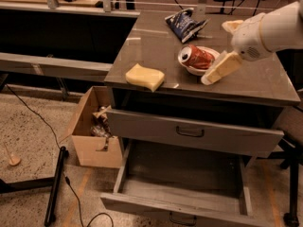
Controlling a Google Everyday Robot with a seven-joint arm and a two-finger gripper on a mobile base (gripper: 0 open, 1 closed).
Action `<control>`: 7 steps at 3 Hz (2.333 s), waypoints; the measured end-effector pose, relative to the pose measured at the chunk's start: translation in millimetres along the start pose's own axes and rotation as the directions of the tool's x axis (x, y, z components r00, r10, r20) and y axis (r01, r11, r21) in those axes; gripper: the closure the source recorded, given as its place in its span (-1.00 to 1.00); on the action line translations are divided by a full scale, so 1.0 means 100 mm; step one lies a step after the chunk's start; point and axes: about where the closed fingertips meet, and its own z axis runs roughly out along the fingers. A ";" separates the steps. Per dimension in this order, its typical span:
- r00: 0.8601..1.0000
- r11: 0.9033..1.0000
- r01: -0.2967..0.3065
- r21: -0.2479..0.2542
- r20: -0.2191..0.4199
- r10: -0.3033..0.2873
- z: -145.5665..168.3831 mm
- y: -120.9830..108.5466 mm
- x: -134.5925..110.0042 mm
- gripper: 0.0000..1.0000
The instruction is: Pick coke can from paper bowl and place on counter
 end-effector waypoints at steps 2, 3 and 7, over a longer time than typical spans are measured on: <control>0.996 0.999 0.041 -0.027 0.074 -0.039 0.39 -0.07 -0.13 -1.00; 0.995 0.999 0.035 0.006 0.098 -0.035 0.49 -0.26 -0.14 -1.00; 0.995 0.999 -0.032 -0.021 0.097 0.034 0.91 -0.35 0.08 -0.65</control>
Offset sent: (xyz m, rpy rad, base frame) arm 0.0476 0.0321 -0.0142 0.0604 -0.0577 0.0917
